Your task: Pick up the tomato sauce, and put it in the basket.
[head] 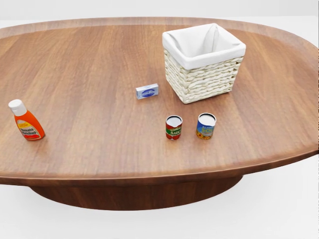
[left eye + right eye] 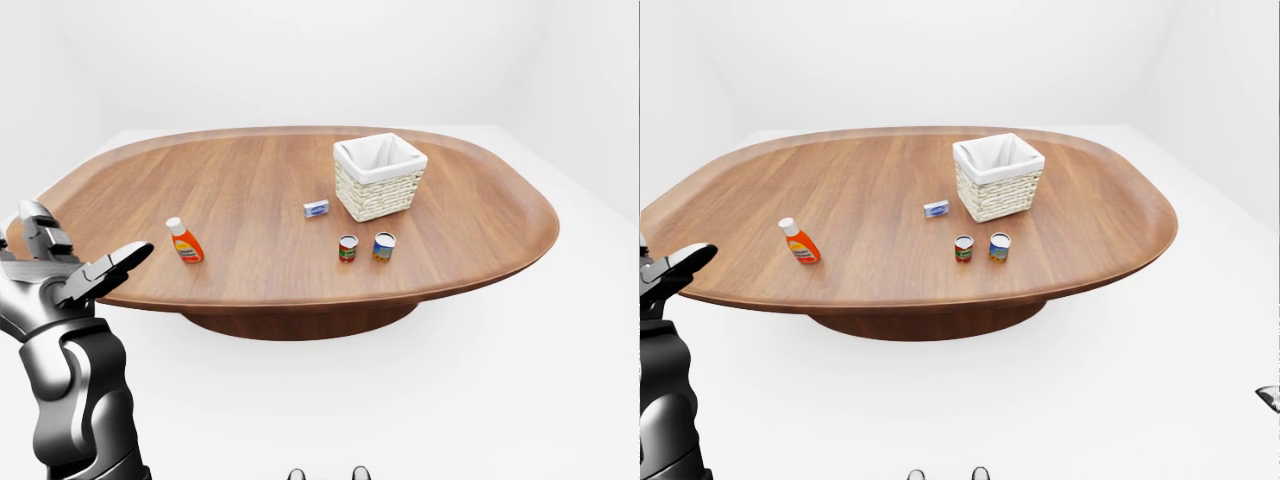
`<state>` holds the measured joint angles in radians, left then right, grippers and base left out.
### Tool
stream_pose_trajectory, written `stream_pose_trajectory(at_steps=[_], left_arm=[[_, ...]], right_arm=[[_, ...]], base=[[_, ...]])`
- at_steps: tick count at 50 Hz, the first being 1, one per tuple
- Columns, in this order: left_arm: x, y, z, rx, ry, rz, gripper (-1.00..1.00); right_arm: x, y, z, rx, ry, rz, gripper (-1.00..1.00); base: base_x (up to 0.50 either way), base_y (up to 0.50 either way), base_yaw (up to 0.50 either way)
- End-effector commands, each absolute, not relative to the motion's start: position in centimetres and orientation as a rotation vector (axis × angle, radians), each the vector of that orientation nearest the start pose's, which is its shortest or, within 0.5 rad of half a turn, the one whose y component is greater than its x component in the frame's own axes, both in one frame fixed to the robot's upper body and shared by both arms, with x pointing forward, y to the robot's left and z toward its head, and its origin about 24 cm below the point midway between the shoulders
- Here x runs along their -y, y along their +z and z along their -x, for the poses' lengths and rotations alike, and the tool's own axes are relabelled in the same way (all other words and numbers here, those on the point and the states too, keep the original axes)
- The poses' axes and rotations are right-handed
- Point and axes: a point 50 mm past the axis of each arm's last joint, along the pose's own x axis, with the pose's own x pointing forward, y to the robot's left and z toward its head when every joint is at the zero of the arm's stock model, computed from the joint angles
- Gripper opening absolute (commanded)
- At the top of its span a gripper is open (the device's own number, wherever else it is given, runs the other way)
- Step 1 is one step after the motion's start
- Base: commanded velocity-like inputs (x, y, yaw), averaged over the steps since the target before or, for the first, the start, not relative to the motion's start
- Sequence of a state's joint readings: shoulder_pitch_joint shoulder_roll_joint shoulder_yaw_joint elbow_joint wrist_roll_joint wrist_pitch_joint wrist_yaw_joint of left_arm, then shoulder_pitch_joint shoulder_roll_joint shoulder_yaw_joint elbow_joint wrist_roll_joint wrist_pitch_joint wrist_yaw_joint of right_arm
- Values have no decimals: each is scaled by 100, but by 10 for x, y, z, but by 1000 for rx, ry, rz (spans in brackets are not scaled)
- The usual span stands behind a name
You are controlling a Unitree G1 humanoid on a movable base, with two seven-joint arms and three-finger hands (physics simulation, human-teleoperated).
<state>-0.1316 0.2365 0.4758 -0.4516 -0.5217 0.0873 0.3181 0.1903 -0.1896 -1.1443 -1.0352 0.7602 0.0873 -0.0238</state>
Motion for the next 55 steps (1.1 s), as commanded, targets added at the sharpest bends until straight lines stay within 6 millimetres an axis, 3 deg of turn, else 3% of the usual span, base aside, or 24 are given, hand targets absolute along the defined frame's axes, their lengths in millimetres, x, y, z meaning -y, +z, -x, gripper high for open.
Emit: stream_pose_trajectory(at_steps=[1, 55], left_arm=[[-277, 188, -222, 584, 514, 310, 100], [-276, 186, -224, 576, 511, 304, 100]], right_arm=[[276, 259, -67, 996, -514, 180, 100], [274, 258, -71, 994, -505, 190, 100]], base=[[0, -19, 0], [0, -23, 0]])
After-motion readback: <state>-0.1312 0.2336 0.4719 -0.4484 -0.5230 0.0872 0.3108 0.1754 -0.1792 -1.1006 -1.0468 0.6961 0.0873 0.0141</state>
